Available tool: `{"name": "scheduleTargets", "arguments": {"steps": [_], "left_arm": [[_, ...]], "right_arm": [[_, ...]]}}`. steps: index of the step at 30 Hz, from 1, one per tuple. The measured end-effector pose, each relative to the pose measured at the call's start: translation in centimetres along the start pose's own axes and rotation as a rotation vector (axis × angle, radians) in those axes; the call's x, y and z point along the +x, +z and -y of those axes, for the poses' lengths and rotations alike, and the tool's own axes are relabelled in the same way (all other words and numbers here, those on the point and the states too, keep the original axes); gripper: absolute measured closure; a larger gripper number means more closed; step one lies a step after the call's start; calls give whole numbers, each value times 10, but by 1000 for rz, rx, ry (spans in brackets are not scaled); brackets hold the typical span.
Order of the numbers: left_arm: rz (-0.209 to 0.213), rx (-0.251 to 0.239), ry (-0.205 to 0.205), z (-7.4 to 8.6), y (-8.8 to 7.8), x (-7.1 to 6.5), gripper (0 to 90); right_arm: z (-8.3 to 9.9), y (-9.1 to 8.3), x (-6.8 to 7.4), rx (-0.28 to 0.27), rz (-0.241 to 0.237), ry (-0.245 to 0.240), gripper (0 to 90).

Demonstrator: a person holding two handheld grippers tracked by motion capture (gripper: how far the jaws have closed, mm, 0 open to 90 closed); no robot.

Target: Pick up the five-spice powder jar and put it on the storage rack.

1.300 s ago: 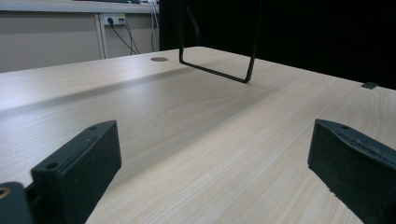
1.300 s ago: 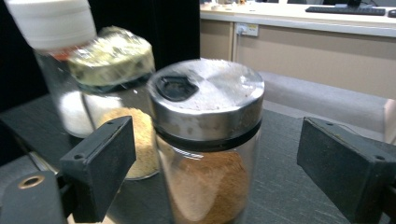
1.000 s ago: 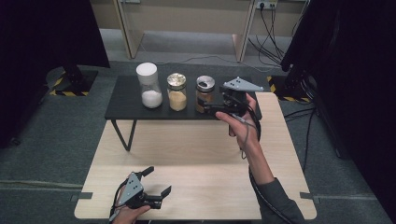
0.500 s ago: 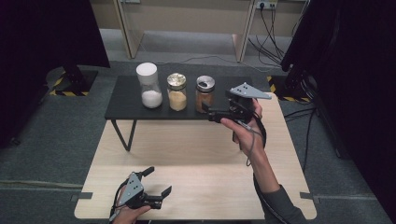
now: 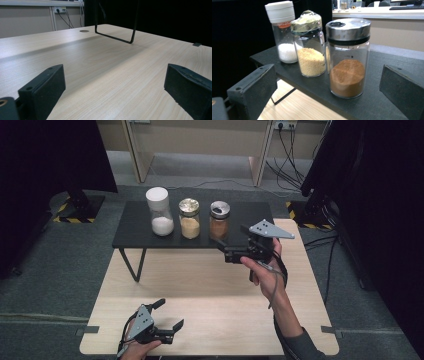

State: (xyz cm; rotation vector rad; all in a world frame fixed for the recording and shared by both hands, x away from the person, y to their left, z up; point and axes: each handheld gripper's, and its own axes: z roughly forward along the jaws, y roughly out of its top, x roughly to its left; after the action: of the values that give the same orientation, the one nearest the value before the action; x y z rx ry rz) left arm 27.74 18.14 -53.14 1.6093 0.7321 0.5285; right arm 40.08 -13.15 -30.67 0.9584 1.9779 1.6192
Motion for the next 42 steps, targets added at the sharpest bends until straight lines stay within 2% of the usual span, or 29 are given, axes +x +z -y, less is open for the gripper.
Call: {"name": "scheduleTargets", "arguments": {"steps": [11,15,18,25,35,42], "left_arm": [[1,1,2,0,0,0,29],[1,2,2,0,0,0,29],[1,2,3,0,0,0,29],[0,1,4,0,0,0,29],[0,1,5,0,0,0,29],[0,1,5,0,0,-1,29]], "right_arm": [[16,-14,17,-22,-53,-32,23],[26,-18,24,-28,-48,-96,32],[34,-20,30,-38,-53,-120,33],[49,-30,40,-83,-79,-112,34],[61,-35,42,-72,-82,-106,34],[69,-36,43,-65,-77,-119,36]]}}
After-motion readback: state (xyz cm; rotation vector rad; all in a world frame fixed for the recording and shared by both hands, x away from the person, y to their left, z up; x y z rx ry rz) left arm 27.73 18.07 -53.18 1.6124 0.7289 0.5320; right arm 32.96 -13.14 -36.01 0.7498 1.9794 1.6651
